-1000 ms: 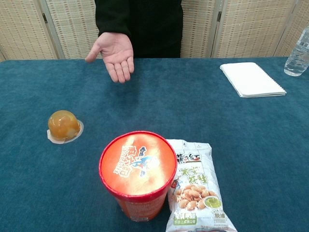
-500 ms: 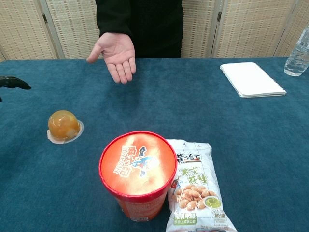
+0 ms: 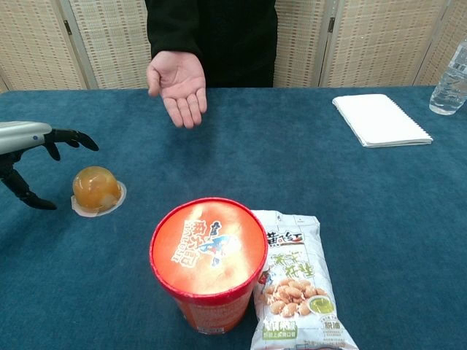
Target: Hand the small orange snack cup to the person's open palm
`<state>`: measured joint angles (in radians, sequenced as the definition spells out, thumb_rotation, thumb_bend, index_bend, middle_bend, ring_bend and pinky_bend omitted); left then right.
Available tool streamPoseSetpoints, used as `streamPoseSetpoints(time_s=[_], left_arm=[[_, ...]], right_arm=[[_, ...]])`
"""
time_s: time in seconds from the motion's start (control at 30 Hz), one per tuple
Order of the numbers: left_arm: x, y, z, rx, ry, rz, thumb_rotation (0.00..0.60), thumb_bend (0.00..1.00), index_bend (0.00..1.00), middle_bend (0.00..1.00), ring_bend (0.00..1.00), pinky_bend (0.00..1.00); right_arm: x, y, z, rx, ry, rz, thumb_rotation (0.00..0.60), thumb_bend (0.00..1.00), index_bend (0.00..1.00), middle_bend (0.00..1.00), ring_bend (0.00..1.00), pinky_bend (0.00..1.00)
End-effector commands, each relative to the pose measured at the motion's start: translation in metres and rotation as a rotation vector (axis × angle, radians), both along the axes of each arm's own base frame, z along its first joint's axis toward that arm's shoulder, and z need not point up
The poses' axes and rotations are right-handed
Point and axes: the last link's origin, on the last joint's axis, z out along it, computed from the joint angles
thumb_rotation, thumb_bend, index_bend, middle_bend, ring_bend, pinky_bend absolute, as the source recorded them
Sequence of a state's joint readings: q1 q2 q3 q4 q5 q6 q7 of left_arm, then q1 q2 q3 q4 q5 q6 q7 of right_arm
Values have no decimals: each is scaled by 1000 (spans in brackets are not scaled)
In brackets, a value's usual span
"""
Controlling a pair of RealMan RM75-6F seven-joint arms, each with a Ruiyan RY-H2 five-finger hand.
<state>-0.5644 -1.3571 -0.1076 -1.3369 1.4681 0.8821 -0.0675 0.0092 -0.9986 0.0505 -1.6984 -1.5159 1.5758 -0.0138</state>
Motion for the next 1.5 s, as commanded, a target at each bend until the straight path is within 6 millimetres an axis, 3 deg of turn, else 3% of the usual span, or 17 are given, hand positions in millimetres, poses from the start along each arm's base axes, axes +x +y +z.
streamPoseSetpoints(time_s=[0.03,0.5,0.57,0.7,0.83,0.97,1.07,1.2,1.3,1.5], left_arm=[[1,11,-11,-19,-7,-2,600,135,224,203,187,335],[7,30,-41,-45,-6,-41,600,135,361,320,279,429],[7,32,-43,-42,-15,-47,600,135,406,376,329,473],[6,33,-42,-18,-28,-71,600,135,533,557,475,587],[4,30,-37,17,-19,-97,600,139,624,652,559,697],[3,22,-28,37,-26,-89,600,145,652,687,589,726],[7,13,-10,75,-3,-102,600,145,647,687,589,726],[24,2,18,133,42,-107,600,145,643,687,589,726],[50,0,36,173,54,-115,600,145,643,687,589,726],[104,10,53,171,-9,-98,600,145,643,687,589,726]], right_arm=[[0,1,2,-8,-2,2,600,284,0,0,0,0],[-2,4,7,-46,-8,-3,600,284,0,0,0,0],[-2,6,8,-52,-9,-1,600,284,0,0,0,0],[-1,8,9,-61,-10,4,600,284,0,0,0,0],[-1,9,10,-59,-12,12,600,284,0,0,0,0],[1,14,10,-60,-16,32,600,284,0,0,0,0],[2,16,12,-59,-23,42,600,284,0,0,0,0],[1,16,12,-41,-29,48,600,284,0,0,0,0],[1,16,11,-16,-35,54,600,284,0,0,0,0],[0,10,8,29,-39,53,600,284,0,0,0,0]])
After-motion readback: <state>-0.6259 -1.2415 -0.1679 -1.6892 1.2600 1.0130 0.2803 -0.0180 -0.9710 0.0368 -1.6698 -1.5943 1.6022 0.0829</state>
